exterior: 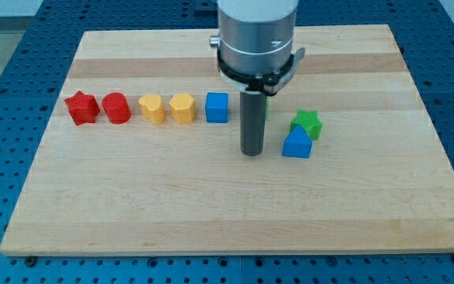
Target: Push the green star to the right of the green circle
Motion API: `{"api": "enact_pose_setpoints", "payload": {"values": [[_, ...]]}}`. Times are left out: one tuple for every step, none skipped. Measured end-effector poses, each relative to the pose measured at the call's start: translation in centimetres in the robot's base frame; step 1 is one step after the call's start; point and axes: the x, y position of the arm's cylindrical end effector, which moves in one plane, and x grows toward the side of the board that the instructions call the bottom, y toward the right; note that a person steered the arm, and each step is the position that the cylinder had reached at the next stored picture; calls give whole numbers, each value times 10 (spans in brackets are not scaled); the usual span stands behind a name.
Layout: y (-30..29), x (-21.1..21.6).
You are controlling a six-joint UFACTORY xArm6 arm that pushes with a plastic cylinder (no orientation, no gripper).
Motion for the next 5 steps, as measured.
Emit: {"api": "enact_pose_setpoints", "payload": {"values": [[26,-3],[56,-1],[80,0],[87,-2],[87,-16]]}}
